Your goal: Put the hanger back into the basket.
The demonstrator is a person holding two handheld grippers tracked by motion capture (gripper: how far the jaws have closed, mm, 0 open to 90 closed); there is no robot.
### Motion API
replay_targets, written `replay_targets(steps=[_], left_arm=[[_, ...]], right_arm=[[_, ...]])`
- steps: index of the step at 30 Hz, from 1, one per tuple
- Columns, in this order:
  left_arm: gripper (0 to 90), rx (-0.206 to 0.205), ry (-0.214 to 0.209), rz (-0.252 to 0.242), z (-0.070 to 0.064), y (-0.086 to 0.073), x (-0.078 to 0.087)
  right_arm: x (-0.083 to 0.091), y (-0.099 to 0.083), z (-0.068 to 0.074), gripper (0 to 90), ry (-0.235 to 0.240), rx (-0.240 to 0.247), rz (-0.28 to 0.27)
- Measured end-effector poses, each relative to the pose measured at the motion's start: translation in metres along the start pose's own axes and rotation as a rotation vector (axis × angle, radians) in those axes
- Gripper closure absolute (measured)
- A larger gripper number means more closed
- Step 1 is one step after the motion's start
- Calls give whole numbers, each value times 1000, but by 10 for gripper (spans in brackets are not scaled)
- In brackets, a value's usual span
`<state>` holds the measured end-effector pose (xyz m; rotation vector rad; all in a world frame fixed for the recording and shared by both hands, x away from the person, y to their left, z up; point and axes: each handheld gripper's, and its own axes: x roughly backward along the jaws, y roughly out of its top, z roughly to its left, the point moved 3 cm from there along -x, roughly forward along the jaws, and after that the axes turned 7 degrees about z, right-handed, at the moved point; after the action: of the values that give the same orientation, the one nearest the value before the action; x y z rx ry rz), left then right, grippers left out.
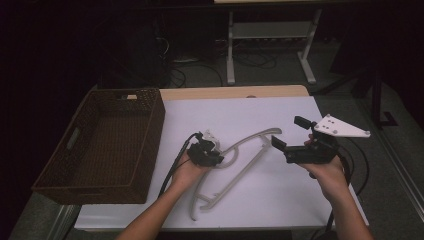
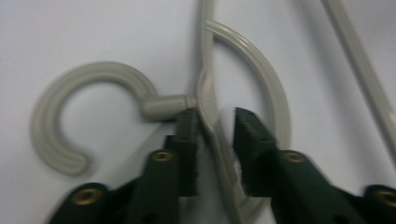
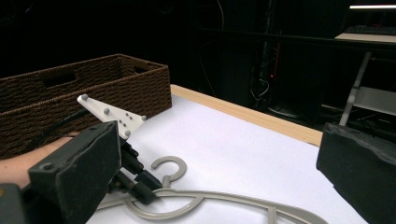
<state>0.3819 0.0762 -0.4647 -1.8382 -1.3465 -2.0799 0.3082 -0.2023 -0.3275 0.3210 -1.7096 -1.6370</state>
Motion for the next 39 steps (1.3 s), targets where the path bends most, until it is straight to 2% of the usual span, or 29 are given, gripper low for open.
replay_targets(steps=[6,8,11,14,16,20,23,24,25,26,29,32,35,38,39], left_arm=[[801,2,2,8,3,-1,1],[816,3,-18,4,5,-1,1],[816,-12,-26,22,6,2,1],[843,-4,-64,-3,8,8,1],[842,-30,-64,16,6,12,-3],[842,-26,-93,-2,7,16,-7],[842,-70,-113,-1,-3,25,-14],[841,-94,-113,14,-4,27,-15],[841,-94,-123,8,-8,30,-17],[841,-113,-128,16,-12,33,-20],[840,-156,-129,19,-22,40,-26],[837,-156,-135,14,-24,42,-27],[796,-99,-162,-48,-25,40,-20],[652,-119,-166,-90,-18,35,-3],[621,-107,-172,-107,-17,33,3]], right_arm=[[-1,0,1,0,2,-4,-2],[-1,-1,2,0,4,-3,0],[-3,-1,2,0,5,-1,3],[-3,-1,1,0,6,-2,5],[-4,-1,1,0,6,-2,4],[-4,-2,0,0,6,-8,8],[-4,-2,0,0,7,-9,9],[-5,-3,0,0,9,-8,11],[-5,-3,0,0,7,-3,12],[-5,-3,0,0,9,-4,13],[-5,-3,1,0,9,-3,12],[-5,-3,1,0,6,2,11],[-4,-4,1,0,1,4,18],[-3,-7,2,0,0,3,31],[-4,-8,2,0,-1,4,35]])
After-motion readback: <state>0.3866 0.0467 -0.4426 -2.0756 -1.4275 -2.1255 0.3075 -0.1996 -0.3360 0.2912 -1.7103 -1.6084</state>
